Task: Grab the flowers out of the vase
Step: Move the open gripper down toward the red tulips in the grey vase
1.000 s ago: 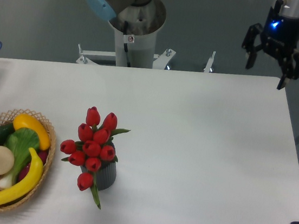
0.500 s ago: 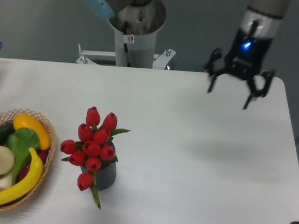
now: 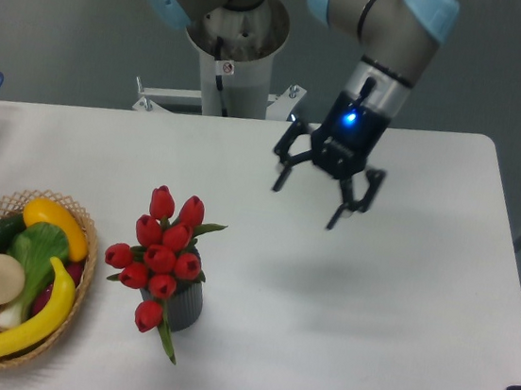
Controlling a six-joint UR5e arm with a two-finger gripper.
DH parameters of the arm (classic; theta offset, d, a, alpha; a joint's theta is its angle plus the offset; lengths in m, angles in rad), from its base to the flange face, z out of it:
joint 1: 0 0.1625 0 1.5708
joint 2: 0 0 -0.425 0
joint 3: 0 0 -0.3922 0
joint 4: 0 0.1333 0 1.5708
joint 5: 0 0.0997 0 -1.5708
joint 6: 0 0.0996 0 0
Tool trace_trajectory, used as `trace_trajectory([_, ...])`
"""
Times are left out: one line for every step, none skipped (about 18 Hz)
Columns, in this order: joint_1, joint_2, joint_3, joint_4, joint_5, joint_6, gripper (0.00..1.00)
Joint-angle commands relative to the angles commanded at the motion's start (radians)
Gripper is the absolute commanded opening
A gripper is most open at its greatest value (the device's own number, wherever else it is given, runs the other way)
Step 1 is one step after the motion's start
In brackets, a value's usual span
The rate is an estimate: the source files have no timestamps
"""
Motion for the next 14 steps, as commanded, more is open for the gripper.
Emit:
trace_trajectory([-0.008,-0.009,0.002,0.002,0.000,0.000,1.00])
trace_trajectory([-0.022,-0.028,0.002,0.003,-0.008,0.000,1.00])
trace_trajectory([-0.037,-0.040,0.003,0.003,-0.017,0.002,1.00])
trace_trajectory([-0.045,-0.046,0.006,0.005,-0.028,0.002,1.00])
trace_trajectory([-0.054,-0.060,0.006,0.005,-0.038,0.003,1.00])
trace_trajectory([-0.063,-0.061,0.005,0.005,-0.051,0.003,1.00])
trace_trajectory([-0.069,-0.064,0.002,0.005,-0.069,0.002,1.00])
trace_trajectory([-0.072,-0.066,0.002,0.005,-0.092,0.002,1.00])
trace_trajectory([-0.074,-0.069,0.002,0.005,-0.107,0.002,1.00])
trace_trajectory([-0.077,-0.077,0.002,0.005,-0.110,0.002,1.00])
trace_trajectory([-0.089,-0.080,0.003,0.008,-0.110,0.003,1.00])
trace_trajectory([-0.092,-0.084,0.008,0.015,-0.110,0.003,1.00])
trace_trajectory([-0.094,-0.100,0.014,0.019,-0.110,0.003,1.00])
trace_trajectory([-0.095,-0.109,0.017,0.019,-0.110,0.003,1.00])
